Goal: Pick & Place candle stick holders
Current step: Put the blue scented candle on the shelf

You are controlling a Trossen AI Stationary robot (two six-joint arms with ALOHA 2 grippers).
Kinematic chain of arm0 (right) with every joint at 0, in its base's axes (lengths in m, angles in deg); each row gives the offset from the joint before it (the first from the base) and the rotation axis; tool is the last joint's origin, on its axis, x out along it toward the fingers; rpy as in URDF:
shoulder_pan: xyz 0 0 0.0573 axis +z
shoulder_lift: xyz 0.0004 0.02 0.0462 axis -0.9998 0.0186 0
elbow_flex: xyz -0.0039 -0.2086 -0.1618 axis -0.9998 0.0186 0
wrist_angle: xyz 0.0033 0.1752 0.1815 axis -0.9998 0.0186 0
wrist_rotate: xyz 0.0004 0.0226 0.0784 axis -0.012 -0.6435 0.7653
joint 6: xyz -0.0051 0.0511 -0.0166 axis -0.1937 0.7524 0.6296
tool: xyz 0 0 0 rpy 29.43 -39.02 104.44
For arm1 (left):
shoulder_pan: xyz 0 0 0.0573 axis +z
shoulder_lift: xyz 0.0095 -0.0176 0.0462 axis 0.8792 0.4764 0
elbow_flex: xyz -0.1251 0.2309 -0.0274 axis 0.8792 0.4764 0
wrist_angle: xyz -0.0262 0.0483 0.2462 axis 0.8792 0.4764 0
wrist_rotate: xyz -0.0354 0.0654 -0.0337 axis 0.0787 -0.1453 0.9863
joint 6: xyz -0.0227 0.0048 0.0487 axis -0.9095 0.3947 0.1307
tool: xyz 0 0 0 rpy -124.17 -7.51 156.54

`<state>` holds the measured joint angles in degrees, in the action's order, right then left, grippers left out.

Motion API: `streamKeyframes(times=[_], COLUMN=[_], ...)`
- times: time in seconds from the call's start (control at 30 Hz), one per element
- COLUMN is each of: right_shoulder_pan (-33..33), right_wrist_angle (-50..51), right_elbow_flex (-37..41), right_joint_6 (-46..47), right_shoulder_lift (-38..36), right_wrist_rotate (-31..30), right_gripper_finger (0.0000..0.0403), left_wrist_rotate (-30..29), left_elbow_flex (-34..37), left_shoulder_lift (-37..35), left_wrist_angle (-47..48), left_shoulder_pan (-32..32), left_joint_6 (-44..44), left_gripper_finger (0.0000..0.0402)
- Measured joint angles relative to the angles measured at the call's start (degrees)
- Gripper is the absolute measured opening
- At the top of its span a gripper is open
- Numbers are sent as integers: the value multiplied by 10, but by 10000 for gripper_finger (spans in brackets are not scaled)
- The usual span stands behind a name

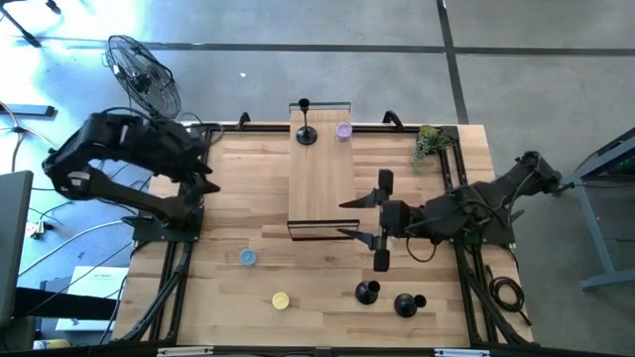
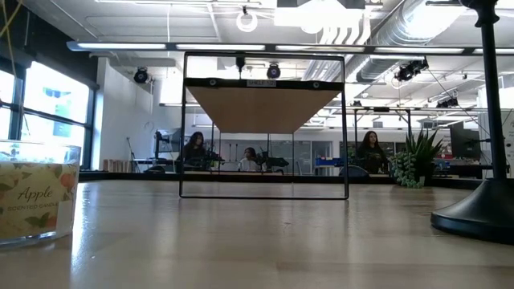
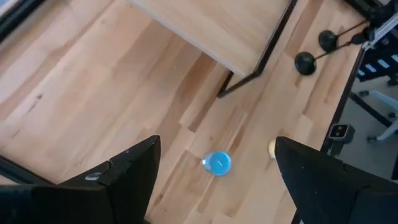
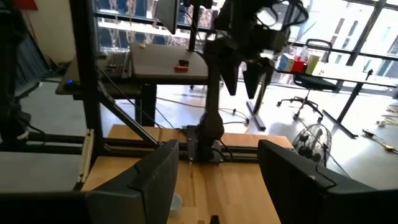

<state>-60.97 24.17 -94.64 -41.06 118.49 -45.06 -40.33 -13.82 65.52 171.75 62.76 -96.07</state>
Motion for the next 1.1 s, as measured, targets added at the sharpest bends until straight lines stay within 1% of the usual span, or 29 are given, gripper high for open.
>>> streamKeyframes(times=[0.13,0.3,0.43,0.53,0.67,0.77,0.83,1.0,1.1], right_shoulder_pan=[7,11,14,17,17,17,17,22,27], right_wrist_angle=[-5,-12,-12,-8,-7,-4,2,17,20], right_elbow_flex=[0,0,0,0,0,0,0,0,0], right_joint_6=[2,2,4,-1,-38,-45,-44,-43,-43], right_shoulder_lift=[0,3,7,8,8,8,7,7,7], right_wrist_rotate=[-8,-12,-6,4,20,22,32,79,85], right_gripper_finger=[215,215,215,215,215,215,215,215,215], left_wrist_rotate=[-33,-66,-72,-74,-96,-97,-97,-99,-92], left_elbow_flex=[0,0,0,0,0,0,0,0,0], left_shoulder_lift=[30,73,106,122,142,151,156,169,178], left_wrist_angle=[-1,-1,-2,-1,-1,-1,-1,-1,-1], left_shoulder_pan=[-85,-184,-233,-263,-289,-299,-298,-297,-297], left_joint_6=[-43,-68,-99,-139,-186,-189,-198,-220,-234], left_gripper_finger=[294,273,269,269,269,269,269,269,269])
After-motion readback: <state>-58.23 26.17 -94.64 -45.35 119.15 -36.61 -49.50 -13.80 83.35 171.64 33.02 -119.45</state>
